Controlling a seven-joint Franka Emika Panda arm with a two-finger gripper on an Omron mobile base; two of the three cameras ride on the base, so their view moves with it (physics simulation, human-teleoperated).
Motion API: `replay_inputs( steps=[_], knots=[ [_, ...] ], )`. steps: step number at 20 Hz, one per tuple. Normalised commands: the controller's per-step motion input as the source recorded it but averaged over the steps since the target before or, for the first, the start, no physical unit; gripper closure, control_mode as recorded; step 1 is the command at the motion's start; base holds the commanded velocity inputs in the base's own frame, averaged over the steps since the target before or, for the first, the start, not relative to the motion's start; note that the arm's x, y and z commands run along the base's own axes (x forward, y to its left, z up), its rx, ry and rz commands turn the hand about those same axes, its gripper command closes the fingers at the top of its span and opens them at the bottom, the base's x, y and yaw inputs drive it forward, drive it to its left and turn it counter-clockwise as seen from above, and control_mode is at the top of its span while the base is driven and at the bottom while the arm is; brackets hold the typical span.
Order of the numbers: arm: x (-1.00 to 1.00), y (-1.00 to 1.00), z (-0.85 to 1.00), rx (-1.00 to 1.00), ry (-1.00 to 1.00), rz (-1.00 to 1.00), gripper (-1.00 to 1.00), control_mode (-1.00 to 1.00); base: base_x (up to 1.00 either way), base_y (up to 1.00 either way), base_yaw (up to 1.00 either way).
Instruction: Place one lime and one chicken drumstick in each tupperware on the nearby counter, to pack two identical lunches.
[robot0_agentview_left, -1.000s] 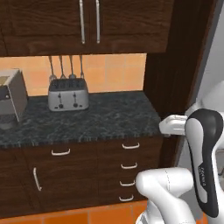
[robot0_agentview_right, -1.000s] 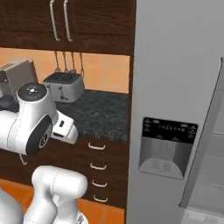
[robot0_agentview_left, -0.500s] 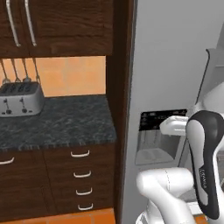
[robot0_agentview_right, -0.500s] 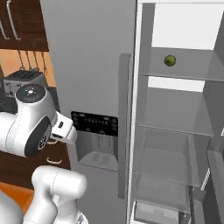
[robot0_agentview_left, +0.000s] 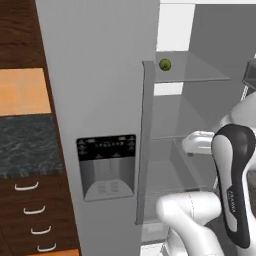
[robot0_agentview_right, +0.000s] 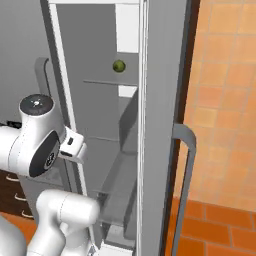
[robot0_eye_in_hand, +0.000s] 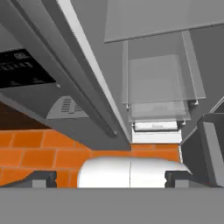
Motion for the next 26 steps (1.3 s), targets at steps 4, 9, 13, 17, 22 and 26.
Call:
replay_inputs(
  steps=[4,9,13,17,22,26],
  knots=[
    [0.09,-0.15,0.04,0.0,-0.03,0.0,-1.0,-1.0,0.4,-0.69,-0.03],
    [0.08,-0.1,0.85,0.0,-0.38,0.0,-1.0,-1.0,0.0,0.0,0.0],
    [0.68,0.02,0.98,0.0,-0.34,0.0,-1.0,-1.0,0.0,0.0,0.0],
    [1.0,0.04,0.79,0.0,-0.1,0.0,-1.0,-1.0,0.0,0.0,0.0],
    [1.0,0.0,0.58,-0.01,0.0,0.0,-1.0,-1.0,0.0,0.0,0.0],
    [1.0,0.0,0.02,-0.03,0.0,0.0,-1.0,-1.0,0.0,0.0,0.0]
  ],
)
